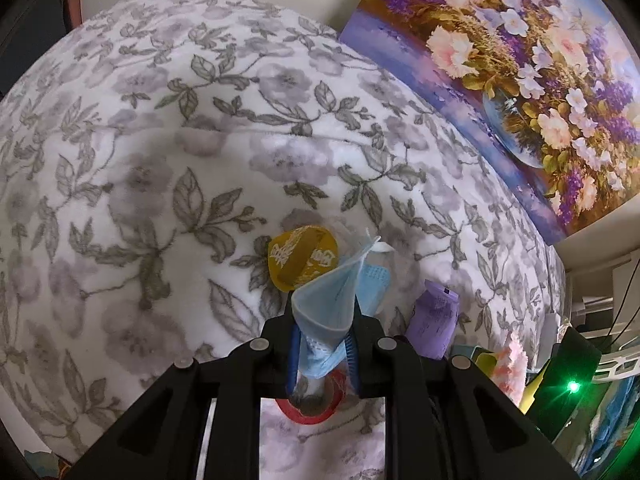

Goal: Organize soft objects
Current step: 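Grasp the blue face mask with left tool while right tool grasps purple packet, then carry the mask and packet into the tray and open both tools, then move both tools back toward the red tape roll and yellow disc, then grasp the red tape roll with the right tool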

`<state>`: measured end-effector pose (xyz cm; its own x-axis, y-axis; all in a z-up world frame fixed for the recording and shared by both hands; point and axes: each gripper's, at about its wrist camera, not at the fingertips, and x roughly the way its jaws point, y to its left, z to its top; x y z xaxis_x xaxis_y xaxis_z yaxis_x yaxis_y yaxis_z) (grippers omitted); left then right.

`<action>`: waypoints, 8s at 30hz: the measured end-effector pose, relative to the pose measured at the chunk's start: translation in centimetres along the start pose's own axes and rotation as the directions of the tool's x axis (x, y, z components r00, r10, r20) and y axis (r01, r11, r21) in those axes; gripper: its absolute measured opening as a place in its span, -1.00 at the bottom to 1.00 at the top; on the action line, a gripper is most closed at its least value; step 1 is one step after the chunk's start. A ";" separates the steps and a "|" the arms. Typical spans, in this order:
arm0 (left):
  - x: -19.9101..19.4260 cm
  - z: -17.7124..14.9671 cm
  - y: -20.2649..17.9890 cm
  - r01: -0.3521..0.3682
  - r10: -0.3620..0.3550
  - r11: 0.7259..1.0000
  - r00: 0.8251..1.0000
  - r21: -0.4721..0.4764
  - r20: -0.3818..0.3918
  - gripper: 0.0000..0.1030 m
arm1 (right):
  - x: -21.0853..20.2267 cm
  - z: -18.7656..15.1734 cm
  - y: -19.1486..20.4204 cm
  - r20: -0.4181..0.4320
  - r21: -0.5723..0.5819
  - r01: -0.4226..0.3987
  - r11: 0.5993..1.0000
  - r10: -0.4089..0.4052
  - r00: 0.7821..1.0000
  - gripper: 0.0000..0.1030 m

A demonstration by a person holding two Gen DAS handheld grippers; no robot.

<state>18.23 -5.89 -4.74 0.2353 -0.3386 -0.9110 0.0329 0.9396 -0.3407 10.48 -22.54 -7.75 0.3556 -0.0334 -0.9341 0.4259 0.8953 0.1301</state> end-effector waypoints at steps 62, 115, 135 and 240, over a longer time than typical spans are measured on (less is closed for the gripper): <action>-8.8 -15.5 -16.0 0.262 -0.282 0.853 0.959 0.452 -0.024 -0.62 | -17.5 -8.6 -22.8 0.116 0.429 0.159 0.889 -0.229 0.967 0.10; -4.5 -14.4 -15.2 0.032 -0.011 0.908 0.999 0.419 -0.053 0.09 | -17.3 -8.1 -20.2 0.072 0.357 0.136 0.924 -0.172 0.982 0.44; -4.2 -12.5 -12.5 -0.099 0.103 0.929 0.995 0.357 0.008 0.62 | -16.6 -7.9 -17.7 0.067 0.262 0.166 0.951 -0.190 0.980 0.69; 1.1 -1.8 11.3 -0.384 0.376 0.922 0.917 -0.039 -0.132 0.98 | 1.3 -6.0 6.4 -0.100 -0.149 0.039 0.988 -0.054 0.993 1.00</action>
<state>17.06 4.29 -9.98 0.0998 0.0366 -0.9943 -0.0975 0.9949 0.0268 8.63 -14.18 -10.15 0.2468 -0.0373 -0.9683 0.3112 0.9494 0.0427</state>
